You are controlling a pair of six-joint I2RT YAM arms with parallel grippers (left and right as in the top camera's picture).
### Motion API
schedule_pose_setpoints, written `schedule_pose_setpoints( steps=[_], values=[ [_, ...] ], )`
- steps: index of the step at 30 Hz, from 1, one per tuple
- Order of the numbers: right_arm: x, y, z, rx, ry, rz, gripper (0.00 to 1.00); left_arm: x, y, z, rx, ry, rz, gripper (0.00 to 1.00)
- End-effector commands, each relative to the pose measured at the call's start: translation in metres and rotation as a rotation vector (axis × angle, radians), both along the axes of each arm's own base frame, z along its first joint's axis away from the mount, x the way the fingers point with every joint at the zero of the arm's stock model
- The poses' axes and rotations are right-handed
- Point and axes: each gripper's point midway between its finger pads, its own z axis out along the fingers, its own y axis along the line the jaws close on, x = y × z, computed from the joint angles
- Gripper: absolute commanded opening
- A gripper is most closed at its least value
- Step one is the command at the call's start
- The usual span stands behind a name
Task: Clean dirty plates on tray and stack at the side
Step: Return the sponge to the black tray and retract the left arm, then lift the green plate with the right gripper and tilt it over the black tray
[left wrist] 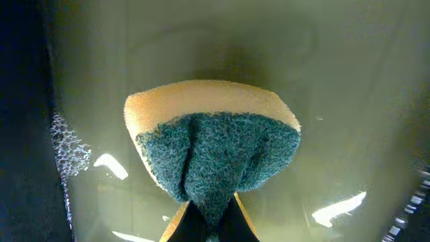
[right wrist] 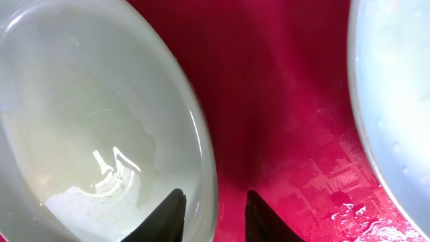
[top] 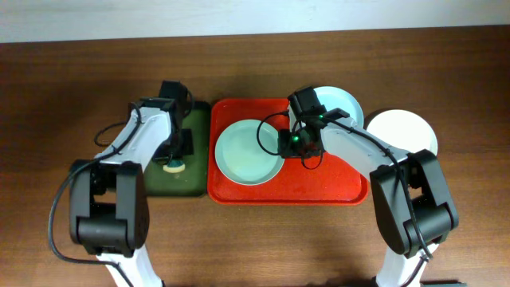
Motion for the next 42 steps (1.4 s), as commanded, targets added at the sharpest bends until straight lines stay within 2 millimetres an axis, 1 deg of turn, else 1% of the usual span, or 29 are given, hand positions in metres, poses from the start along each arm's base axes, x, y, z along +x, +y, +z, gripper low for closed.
schedule_pose_setpoints(
  steps=[1,2,3,5,6,7,8,9,10,11,12,13,14,16,18,19,21,25,31,32,33,35,37,38,40,42],
  values=[
    [-0.002,0.003,0.005,0.011,-0.009,0.003,0.31,0.001,0.005,0.001,0.014,-0.004,-0.007,0.24],
    [-0.002,0.003,0.005,0.011,-0.009,0.002,0.31,0.002,0.005,0.002,0.014,-0.005,-0.007,0.34],
    [-0.002,0.003,0.005,0.011,-0.01,0.002,0.31,0.003,0.005,0.005,0.014,-0.009,-0.007,0.41],
    [-0.001,0.003,0.005,0.011,-0.011,0.002,0.31,0.009,0.004,0.022,0.01,-0.031,-0.006,0.47],
    [-0.001,0.003,0.005,0.012,-0.011,0.002,0.31,0.014,0.003,0.038,0.006,-0.059,0.013,0.47],
    [-0.001,0.003,0.005,0.012,-0.011,0.002,0.31,0.021,0.003,0.059,-0.002,-0.106,0.027,0.47],
    [-0.001,0.003,0.005,0.012,-0.011,0.002,0.33,0.029,0.004,0.086,-0.012,-0.171,0.045,0.47],
    [-0.001,0.003,0.005,0.012,-0.011,0.002,0.35,0.034,0.007,0.106,-0.02,-0.227,0.067,0.48],
    [-0.001,0.003,0.005,0.012,-0.011,0.002,0.35,0.037,0.01,0.12,-0.025,-0.266,0.085,0.6],
    [-0.001,0.003,0.005,0.012,-0.011,0.002,0.35,0.04,0.021,0.145,-0.034,-0.337,0.13,0.82],
    [-0.001,0.003,0.005,0.012,-0.011,0.002,0.35,0.04,0.034,0.163,-0.041,-0.388,0.187,0.91],
    [-0.001,0.003,0.005,0.012,-0.011,0.002,0.36,0.038,0.051,0.177,-0.042,-0.431,0.25,0.94],
    [-0.001,0.003,0.005,0.012,-0.011,0.003,0.36,0.032,0.08,0.188,-0.032,-0.461,0.326,0.99],
    [-0.001,0.003,0.005,0.012,-0.011,0.002,0.42,0.021,0.114,0.189,-0.011,-0.455,0.412,1.0],
    [-0.001,0.003,0.005,0.011,-0.011,0.002,0.43,0.008,0.146,0.186,0.008,-0.436,0.496,0.99],
    [-0.001,0.003,0.005,0.011,-0.011,0.003,0.44,0.005,0.156,0.186,0.014,-0.436,0.522,0.99],
    [-0.002,0.002,0.005,0.006,-0.009,0.001,0.45,0.001,0.167,0.186,0.021,-0.437,0.553,0.99],
    [-0.004,0.0,0.003,-0.006,-0.001,-0.001,0.38,-0.001,0.171,0.186,0.023,-0.437,0.562,0.99],
    [-0.017,-0.009,-0.011,-0.041,0.03,-0.008,0.29,-0.001,0.171,0.186,0.023,-0.437,0.562,0.99],
    [-0.018,-0.011,-0.014,-0.049,0.033,-0.018,0.28,-0.001,0.171,0.186,0.023,-0.437,0.562,1.0],
    [-0.018,-0.016,-0.017,-0.065,0.041,-0.063,0.28,-0.001,0.171,0.186,0.023,-0.437,0.562,0.99],
    [-0.015,-0.024,-0.019,-0.095,0.047,-0.163,0.17,-0.001,0.171,0.186,0.023,-0.437,0.562,0.99],
    [-0.011,-0.026,-0.019,-0.094,0.045,-0.217,0.12,-0.001,0.171,0.186,0.023,-0.437,0.562,0.99],
    [-0.011,-0.026,-0.019,-0.092,0.043,-0.217,0.04,-0.001,0.171,0.186,0.023,-0.437,0.562,0.99],
    [-0.012,-0.025,-0.016,-0.09,0.047,-0.216,0.04,-0.001,0.171,0.186,0.023,-0.437,0.562,0.99],
    [-0.007,-0.024,0.006,-0.085,0.034,-0.218,0.04,-0.001,0.171,0.186,0.023,-0.437,0.562,1.0]
  ],
)
